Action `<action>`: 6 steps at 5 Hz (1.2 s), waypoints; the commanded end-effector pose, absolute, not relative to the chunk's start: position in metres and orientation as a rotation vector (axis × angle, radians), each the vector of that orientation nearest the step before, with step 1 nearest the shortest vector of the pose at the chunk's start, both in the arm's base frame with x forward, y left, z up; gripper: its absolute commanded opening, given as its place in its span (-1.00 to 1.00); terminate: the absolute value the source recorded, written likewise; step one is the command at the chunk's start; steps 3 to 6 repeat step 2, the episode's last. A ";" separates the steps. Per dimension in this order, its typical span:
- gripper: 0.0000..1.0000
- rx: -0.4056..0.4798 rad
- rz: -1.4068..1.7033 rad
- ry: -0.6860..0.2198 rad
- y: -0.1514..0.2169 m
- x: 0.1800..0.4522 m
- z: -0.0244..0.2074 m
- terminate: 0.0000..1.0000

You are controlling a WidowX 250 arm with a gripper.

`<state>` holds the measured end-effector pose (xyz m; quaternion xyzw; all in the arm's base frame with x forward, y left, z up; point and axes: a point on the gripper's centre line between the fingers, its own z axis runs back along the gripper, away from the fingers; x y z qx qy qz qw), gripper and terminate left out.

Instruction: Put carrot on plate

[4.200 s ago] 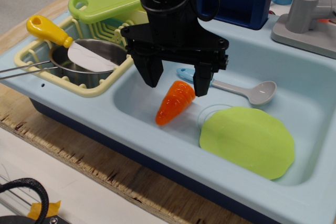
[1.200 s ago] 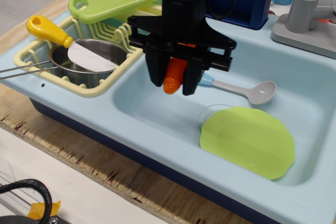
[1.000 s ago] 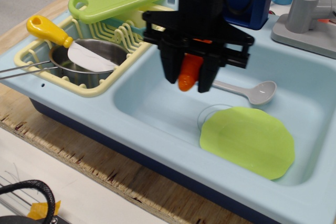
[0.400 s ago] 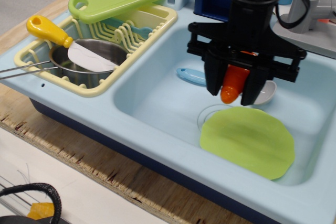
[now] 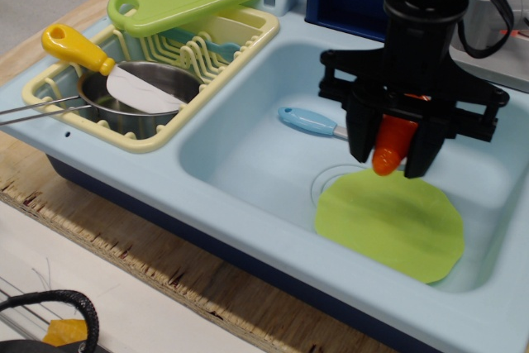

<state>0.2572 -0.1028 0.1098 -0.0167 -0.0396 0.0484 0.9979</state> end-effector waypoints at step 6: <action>1.00 -0.105 0.094 -0.081 -0.102 0.261 0.090 1.00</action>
